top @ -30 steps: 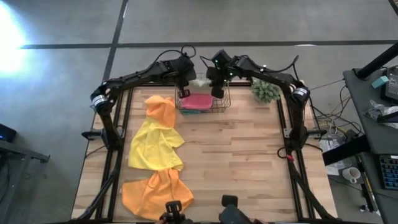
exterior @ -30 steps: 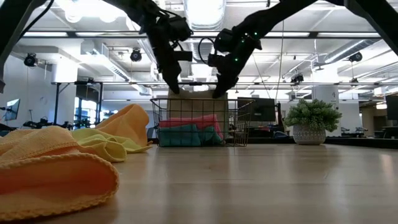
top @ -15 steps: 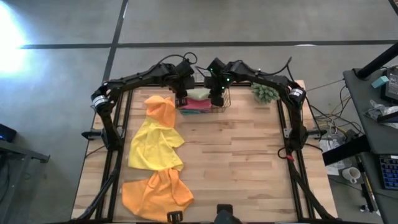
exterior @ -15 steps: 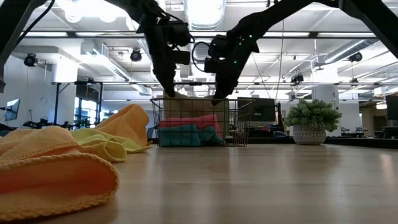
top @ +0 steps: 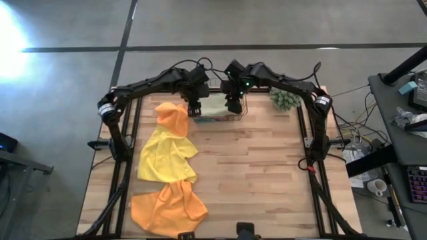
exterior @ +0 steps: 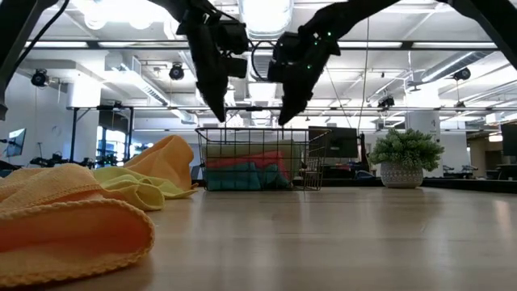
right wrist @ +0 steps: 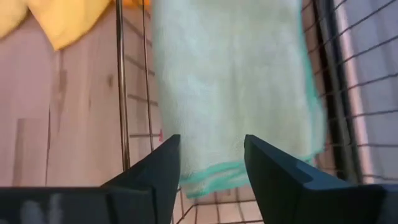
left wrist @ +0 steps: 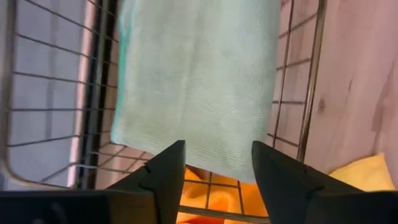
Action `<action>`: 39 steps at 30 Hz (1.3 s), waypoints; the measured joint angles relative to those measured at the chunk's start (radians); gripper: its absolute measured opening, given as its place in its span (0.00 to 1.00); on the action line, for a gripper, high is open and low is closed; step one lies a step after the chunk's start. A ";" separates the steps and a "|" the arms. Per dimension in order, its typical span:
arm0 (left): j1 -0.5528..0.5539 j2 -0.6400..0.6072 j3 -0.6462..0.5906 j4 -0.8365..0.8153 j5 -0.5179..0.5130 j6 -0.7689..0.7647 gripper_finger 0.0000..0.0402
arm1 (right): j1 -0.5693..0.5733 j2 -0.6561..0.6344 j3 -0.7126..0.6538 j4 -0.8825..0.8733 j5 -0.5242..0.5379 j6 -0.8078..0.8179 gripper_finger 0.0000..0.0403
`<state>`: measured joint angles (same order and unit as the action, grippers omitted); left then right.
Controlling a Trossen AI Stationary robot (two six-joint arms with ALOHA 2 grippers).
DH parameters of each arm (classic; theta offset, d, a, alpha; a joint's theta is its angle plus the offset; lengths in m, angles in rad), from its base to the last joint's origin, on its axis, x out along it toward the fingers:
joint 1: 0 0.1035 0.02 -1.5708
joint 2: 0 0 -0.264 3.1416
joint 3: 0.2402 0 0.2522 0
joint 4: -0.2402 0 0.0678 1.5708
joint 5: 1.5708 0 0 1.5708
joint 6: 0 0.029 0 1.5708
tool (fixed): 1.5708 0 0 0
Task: Fold microfiber towels
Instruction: Put the green microfiber cloth into the wire basket, then fold the yellow microfiber cloth
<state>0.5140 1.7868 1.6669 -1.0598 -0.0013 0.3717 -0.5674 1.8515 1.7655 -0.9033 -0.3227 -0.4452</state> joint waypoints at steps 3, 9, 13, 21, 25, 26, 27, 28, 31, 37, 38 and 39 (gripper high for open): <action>-0.001 -0.023 0.014 -0.012 0.000 -0.001 0.42 | -0.005 -0.002 0.017 0.016 -0.001 -0.014 0.42; -0.017 -0.094 0.013 -0.050 -0.001 -0.121 0.43 | -0.017 0.067 0.005 0.054 -0.062 0.005 0.39; -0.045 -0.120 0.012 -0.107 -0.002 -0.158 0.43 | -0.013 0.109 0.011 0.056 -0.099 0.013 0.36; -0.097 -0.176 -0.099 -0.122 -0.003 -0.234 0.43 | -0.013 0.159 0.009 0.045 -0.105 0.026 0.30; -0.119 -0.236 -0.213 -0.127 -0.004 -0.291 0.43 | -0.017 0.097 0.010 0.049 -0.104 0.025 0.27; -0.124 -0.252 -0.241 -0.126 -0.003 -0.311 0.43 | -0.019 0.078 0.010 0.049 -0.103 0.026 0.27; -0.129 -0.271 -0.270 -0.126 -0.003 -0.335 0.43 | -0.020 0.057 0.010 0.049 -0.103 0.029 0.27; -0.134 -0.289 -0.296 -0.126 -0.003 -0.354 0.43 | -0.020 0.035 0.010 0.049 -0.101 0.037 0.26; -0.153 -0.350 -0.366 -0.123 -0.003 -0.427 0.43 | -0.017 -0.029 0.011 0.032 -0.104 0.068 0.25; -0.224 -0.457 -0.475 -0.111 -0.003 -0.549 0.43 | 0.057 -0.113 0.004 -0.094 -0.106 0.072 0.24; -0.240 -0.474 -0.492 -0.096 -0.003 -0.568 0.43 | 0.073 -0.122 0.000 -0.112 -0.107 0.072 0.24; -0.256 -0.488 -0.508 -0.091 -0.003 -0.581 0.43 | 0.092 -0.131 -0.005 -0.123 -0.107 0.081 0.24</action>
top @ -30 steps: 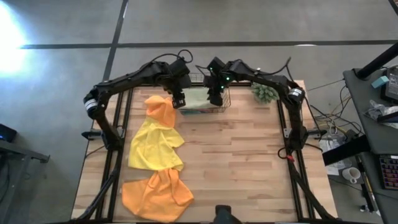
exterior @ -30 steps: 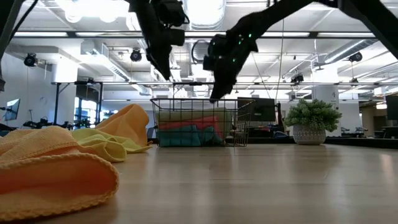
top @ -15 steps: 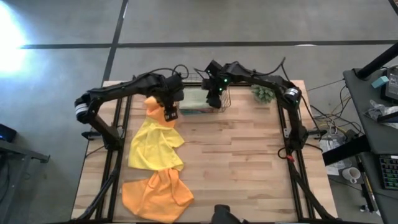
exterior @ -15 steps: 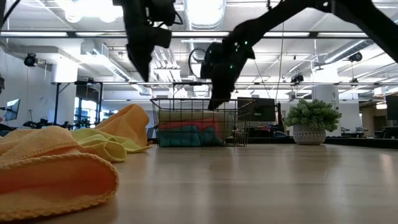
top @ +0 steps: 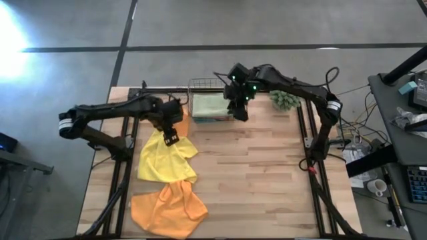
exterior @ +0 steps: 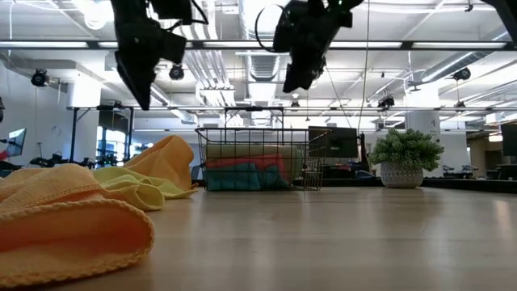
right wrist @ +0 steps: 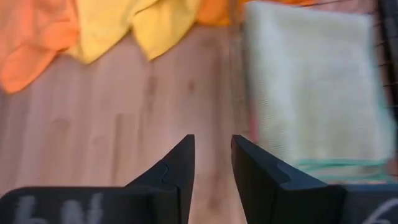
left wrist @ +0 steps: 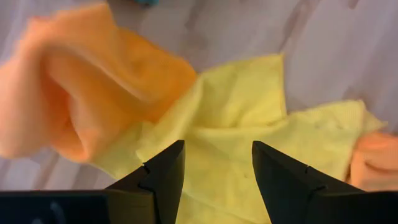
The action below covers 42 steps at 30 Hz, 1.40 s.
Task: Fold microfiber towels
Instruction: Fold the yellow microfiber cloth
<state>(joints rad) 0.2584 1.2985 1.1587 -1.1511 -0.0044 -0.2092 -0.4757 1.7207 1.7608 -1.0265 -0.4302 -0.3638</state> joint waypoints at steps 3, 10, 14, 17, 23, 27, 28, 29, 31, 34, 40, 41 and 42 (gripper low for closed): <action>-0.063 -0.031 -0.041 -0.003 0.000 -0.055 0.43 | 0.059 -0.010 -0.020 -0.020 0.001 0.032 0.24; -0.249 -0.063 -0.121 0.009 0.002 -0.149 0.43 | 0.242 -0.010 -0.121 0.025 -0.001 0.112 0.24; -0.366 -0.066 -0.149 0.009 0.003 -0.219 0.43 | 0.350 -0.010 -0.202 0.137 0.001 0.194 0.24; -0.456 -0.064 -0.155 0.009 0.003 -0.290 0.43 | 0.423 -0.010 -0.261 0.255 0.004 0.285 0.24; -0.628 -0.061 -0.183 0.021 0.003 -0.426 0.43 | 0.543 -0.009 -0.349 0.517 0.026 0.465 0.24; -0.736 -0.061 -0.246 0.037 0.003 -0.550 0.43 | 0.611 -0.006 -0.378 0.638 0.107 0.533 0.24; -0.763 -0.058 -0.259 0.048 0.003 -0.575 0.43 | 0.625 -0.006 -0.379 0.653 0.130 0.546 0.24; -0.792 -0.057 -0.272 0.060 0.003 -0.600 0.43 | 0.639 -0.006 -0.379 0.660 0.152 0.558 0.24; -0.845 -0.057 -0.296 0.082 0.001 -0.644 0.43 | 0.663 -0.006 -0.379 0.664 0.195 0.587 0.24; -0.928 -0.055 -0.317 0.121 -0.017 -0.706 0.43 | 0.690 -0.005 -0.379 0.665 0.234 0.621 0.24; -1.129 -0.055 -0.325 0.128 -0.129 -0.862 0.43 | 0.712 -0.005 -0.379 0.665 0.287 0.663 0.24; -1.161 -0.055 -0.327 0.129 -0.149 -0.888 0.43 | 0.712 -0.005 -0.379 0.666 0.297 0.664 0.24; -1.194 -0.055 -0.331 0.129 -0.167 -0.911 0.43 | 0.712 -0.005 -0.379 0.666 0.304 0.664 0.24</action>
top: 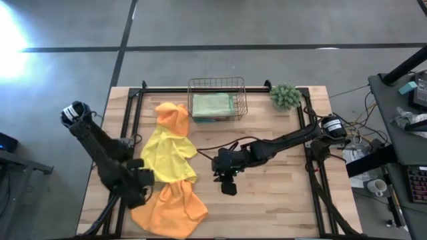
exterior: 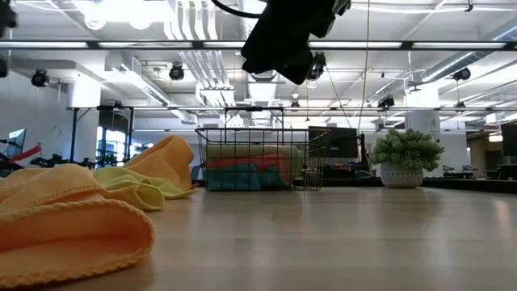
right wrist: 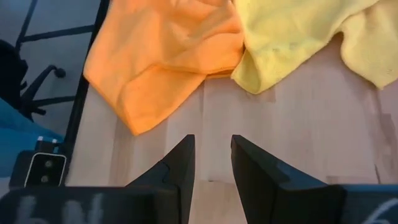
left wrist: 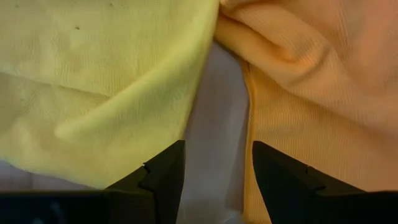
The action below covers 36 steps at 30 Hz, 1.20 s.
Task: Fold microfiber towels
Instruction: Fold the yellow microfiber cloth
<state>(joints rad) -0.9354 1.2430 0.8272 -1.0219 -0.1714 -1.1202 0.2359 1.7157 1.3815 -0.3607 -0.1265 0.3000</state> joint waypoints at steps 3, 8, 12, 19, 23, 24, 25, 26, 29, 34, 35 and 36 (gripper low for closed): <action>-0.079 0.007 -0.013 0.002 -0.043 -0.074 0.43 | -0.001 0.000 0.000 0.000 0.007 0.000 0.24; -0.150 0.074 -0.030 0.001 -0.052 -0.105 0.43 | 0.000 0.000 0.000 0.007 0.078 -0.010 0.24; -0.155 0.173 -0.031 -0.010 -0.055 -0.106 0.43 | -0.001 0.000 0.000 0.007 0.083 -0.033 0.24; -0.153 0.350 0.026 -0.078 -0.103 -0.153 0.43 | -0.001 0.000 0.000 0.007 0.082 -0.058 0.24; -0.153 0.387 0.077 -0.162 -0.143 -0.203 0.43 | -0.003 0.000 0.000 0.007 0.081 -0.078 0.24; -0.153 0.389 0.080 -0.176 -0.162 -0.209 0.43 | -0.005 0.000 0.000 0.008 0.079 -0.079 0.24; -0.153 0.389 0.079 -0.181 -0.177 -0.208 0.43 | -0.007 0.000 0.000 0.007 0.076 -0.083 0.24; -0.153 0.389 0.077 -0.179 -0.184 -0.204 0.43 | -0.008 0.000 0.000 0.007 0.075 -0.087 0.24; -0.152 0.389 0.066 -0.175 -0.150 -0.179 0.43 | -0.011 0.000 0.000 0.007 0.075 -0.102 0.24; -0.165 0.389 0.066 -0.165 -0.120 -0.176 0.43 | -0.021 0.000 0.000 0.007 0.075 -0.115 0.24; -0.166 0.389 0.064 -0.165 -0.119 -0.176 0.43 | -0.021 0.000 0.000 0.007 0.075 -0.121 0.24; -0.166 0.389 0.058 -0.165 -0.119 -0.176 0.43 | -0.024 0.000 0.000 0.007 0.075 -0.131 0.24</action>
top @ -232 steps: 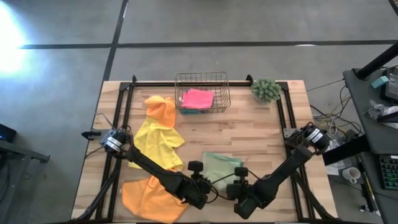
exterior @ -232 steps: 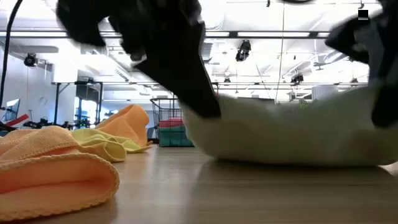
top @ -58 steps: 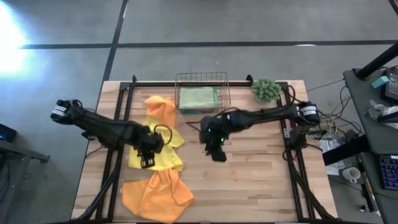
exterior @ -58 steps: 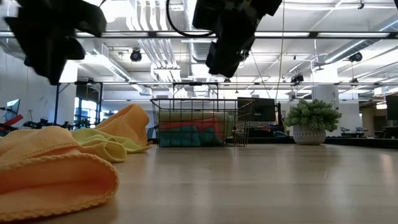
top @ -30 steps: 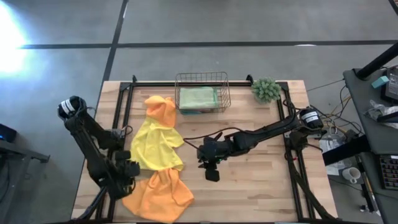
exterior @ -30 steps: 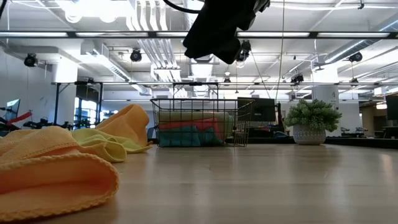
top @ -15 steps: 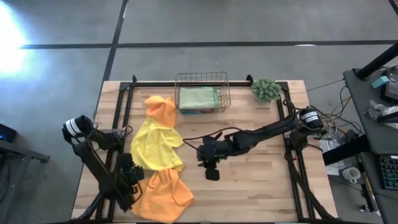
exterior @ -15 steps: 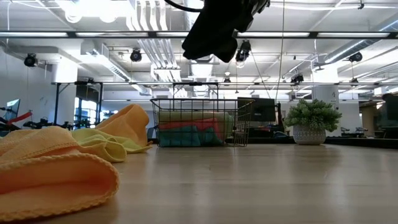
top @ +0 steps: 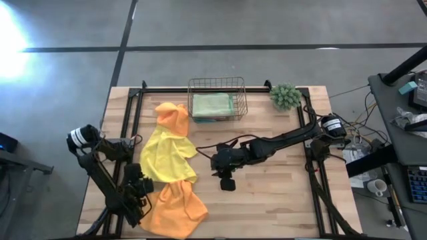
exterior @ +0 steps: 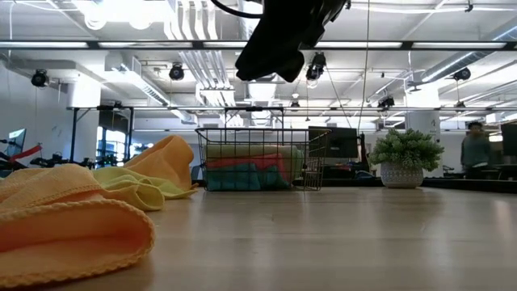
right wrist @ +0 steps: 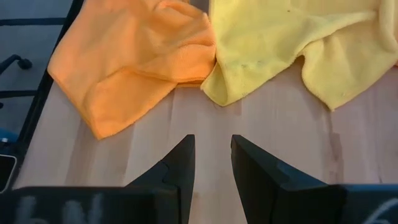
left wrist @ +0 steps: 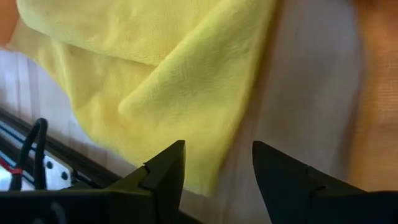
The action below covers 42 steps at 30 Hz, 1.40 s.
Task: Fold microfiber towels
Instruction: Fold the yellow microfiber cloth
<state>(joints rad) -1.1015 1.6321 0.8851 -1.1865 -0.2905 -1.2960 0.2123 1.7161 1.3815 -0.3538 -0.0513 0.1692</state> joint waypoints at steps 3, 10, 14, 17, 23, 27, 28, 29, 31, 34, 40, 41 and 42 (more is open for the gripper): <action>0.001 0.000 -0.028 -0.004 0.002 -0.005 0.43 | -0.003 0.000 0.000 0.000 0.000 -0.005 0.24; 0.009 0.000 -0.062 -0.007 0.063 -0.006 0.42 | -0.004 0.000 0.000 0.000 0.000 -0.024 0.24; 0.027 0.000 -0.062 -0.005 0.053 -0.006 0.35 | -0.004 0.000 -0.001 0.000 0.000 -0.024 0.24; 0.043 0.000 -0.062 -0.002 0.049 -0.006 0.26 | -0.004 0.000 -0.003 0.000 0.000 -0.024 0.24; 0.060 -0.001 -0.057 0.000 0.047 -0.007 0.03 | -0.004 0.001 -0.004 0.001 0.000 -0.010 0.24; 0.061 -0.012 -0.037 -0.001 0.047 -0.008 0.01 | -0.004 0.001 -0.004 0.031 0.000 0.004 0.24; 0.062 -0.018 -0.028 -0.001 0.047 -0.008 0.01 | -0.004 0.003 -0.004 0.042 0.000 0.005 0.25; 0.064 -0.026 -0.020 0.000 0.047 -0.008 0.00 | -0.004 0.004 -0.004 0.054 -0.001 0.006 0.26; 0.066 -0.048 -0.002 -0.002 0.047 -0.020 0.00 | -0.004 0.013 -0.004 0.071 -0.001 0.006 0.28; 0.066 -0.092 0.014 -0.010 0.047 -0.078 0.00 | -0.004 0.034 -0.004 0.097 -0.001 0.006 0.33; 0.068 -0.219 0.028 -0.053 0.033 -0.204 0.00 | -0.004 0.091 -0.001 0.149 -0.001 -0.014 0.39; 0.068 -0.240 0.032 -0.068 0.022 -0.223 0.00 | -0.004 0.098 -0.001 0.166 -0.001 -0.020 0.40; 0.068 -0.267 0.034 -0.079 0.012 -0.247 0.00 | -0.004 0.104 -0.001 0.183 -0.001 -0.024 0.40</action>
<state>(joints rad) -1.0332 1.3655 0.9187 -1.2658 -0.2782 -1.5426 0.2085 1.8201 1.3804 -0.1709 -0.0521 0.1457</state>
